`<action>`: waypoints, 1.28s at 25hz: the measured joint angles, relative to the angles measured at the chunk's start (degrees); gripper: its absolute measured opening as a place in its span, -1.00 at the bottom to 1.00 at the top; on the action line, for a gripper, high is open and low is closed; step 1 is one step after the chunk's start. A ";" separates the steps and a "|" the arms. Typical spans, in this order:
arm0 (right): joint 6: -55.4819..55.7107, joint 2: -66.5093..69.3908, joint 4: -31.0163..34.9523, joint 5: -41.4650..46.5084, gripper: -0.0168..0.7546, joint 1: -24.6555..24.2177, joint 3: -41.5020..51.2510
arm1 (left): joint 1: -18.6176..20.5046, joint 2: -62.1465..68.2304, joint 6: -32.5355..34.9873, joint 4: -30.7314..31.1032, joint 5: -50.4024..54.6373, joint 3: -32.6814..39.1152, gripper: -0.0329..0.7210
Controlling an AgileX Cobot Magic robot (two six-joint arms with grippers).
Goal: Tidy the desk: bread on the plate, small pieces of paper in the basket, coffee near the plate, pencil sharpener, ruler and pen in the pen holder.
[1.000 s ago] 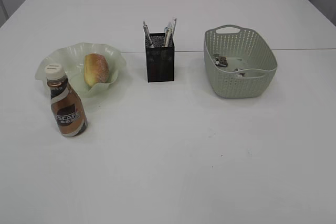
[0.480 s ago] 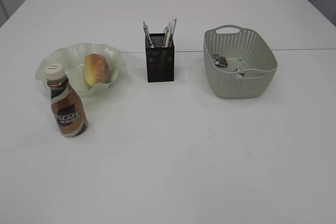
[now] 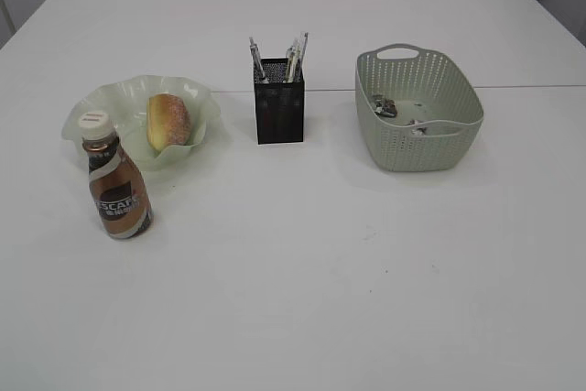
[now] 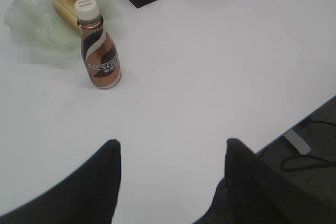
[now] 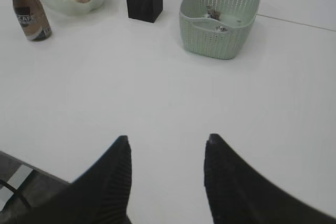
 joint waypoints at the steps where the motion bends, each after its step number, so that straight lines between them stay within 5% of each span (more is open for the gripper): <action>1: 0.00 -0.98 0.00 0.00 -0.09 0.00 0.26 | 0.00 -0.87 0.10 0.09 -0.13 0.37 0.30; 10: -0.24 -1.53 0.00 1.28 -0.09 0.00 3.51 | 0.00 -5.46 0.10 1.48 0.73 7.59 0.30; 32: -1.01 -1.53 -0.10 2.33 -0.09 0.00 4.63 | 0.00 -10.05 -0.24 2.72 0.96 7.99 0.30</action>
